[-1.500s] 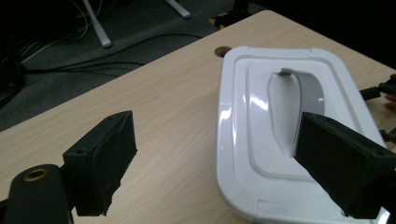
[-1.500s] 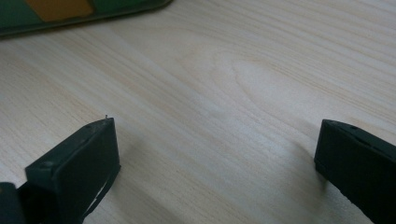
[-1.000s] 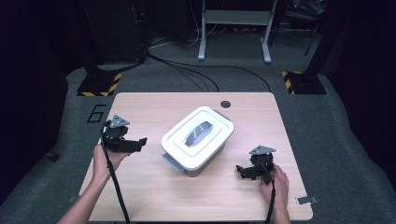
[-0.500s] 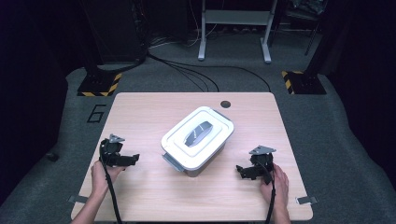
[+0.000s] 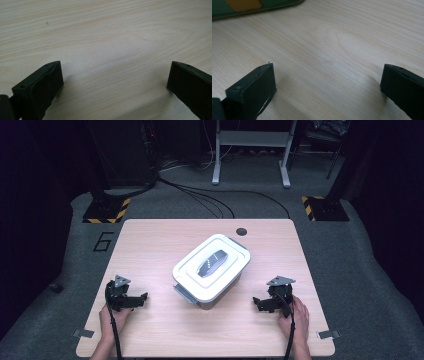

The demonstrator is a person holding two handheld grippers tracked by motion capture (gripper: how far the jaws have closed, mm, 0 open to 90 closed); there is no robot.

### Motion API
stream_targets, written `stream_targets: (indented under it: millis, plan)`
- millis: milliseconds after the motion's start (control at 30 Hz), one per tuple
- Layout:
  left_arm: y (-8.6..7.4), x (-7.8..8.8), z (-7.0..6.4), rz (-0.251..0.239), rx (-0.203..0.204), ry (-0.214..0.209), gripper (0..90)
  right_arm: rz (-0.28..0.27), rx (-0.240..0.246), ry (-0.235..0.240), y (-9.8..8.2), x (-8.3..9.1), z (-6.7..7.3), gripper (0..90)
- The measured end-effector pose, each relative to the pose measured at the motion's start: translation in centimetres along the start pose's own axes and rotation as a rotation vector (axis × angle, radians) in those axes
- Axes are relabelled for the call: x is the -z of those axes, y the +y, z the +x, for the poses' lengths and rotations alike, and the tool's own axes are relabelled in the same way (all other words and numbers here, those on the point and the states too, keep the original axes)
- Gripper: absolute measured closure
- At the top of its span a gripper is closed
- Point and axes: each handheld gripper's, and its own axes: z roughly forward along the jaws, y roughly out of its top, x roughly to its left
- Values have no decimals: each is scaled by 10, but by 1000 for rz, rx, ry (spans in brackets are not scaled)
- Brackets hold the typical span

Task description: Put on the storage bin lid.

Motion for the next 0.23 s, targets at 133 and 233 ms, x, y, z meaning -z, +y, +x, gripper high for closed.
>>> stream_targets:
  millis: [133, 233]
  plan:
    - [-1, 1, -3, -2, -5, -6, 3, 0, 0, 0, 0, 0, 0, 0]
    - [-1, 1, -3, -2, -7, -9, 3, 0, 0, 0, 0, 0, 0, 0]
